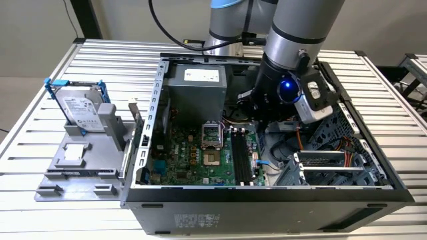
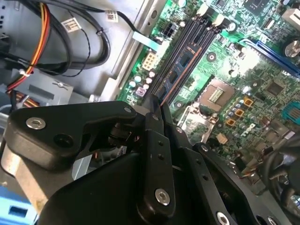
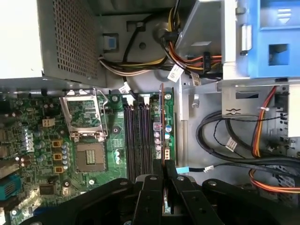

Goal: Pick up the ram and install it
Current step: 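Insert the ram into the slot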

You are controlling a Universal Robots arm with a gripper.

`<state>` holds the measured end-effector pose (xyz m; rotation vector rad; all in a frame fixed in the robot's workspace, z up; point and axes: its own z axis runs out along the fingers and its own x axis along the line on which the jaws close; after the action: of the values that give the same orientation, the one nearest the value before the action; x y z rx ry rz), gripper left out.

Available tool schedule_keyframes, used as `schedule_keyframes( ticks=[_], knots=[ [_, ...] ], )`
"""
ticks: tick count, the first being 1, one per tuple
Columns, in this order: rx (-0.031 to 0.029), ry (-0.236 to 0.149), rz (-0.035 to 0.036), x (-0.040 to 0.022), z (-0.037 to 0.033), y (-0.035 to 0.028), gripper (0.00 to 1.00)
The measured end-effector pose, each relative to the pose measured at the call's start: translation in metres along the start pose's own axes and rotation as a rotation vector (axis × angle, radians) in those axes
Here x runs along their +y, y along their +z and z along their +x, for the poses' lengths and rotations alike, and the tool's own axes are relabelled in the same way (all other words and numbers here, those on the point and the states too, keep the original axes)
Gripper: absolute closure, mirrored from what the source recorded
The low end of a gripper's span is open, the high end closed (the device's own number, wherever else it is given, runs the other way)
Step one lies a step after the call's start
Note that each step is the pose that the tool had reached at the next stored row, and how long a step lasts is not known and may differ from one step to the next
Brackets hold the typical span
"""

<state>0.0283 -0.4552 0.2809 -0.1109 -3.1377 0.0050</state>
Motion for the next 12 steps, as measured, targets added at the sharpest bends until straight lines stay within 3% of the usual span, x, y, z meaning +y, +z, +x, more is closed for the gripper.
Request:
schedule_keyframes(
  ticks=[4,7,10,12],
  knots=[
    [-0.0001,0.0,0.0003,-0.0015,-0.0001,0.0073,1.0],
    [-0.0009,0.0,0.0124,-0.0039,-0.0003,0.0089,1.0],
    [-0.0011,0.0,0.014,-0.0044,-0.0003,0.0093,1.0],
    [-0.0017,0.0,0.0137,-0.0046,-0.0003,0.0131,1.0]
  ],
)
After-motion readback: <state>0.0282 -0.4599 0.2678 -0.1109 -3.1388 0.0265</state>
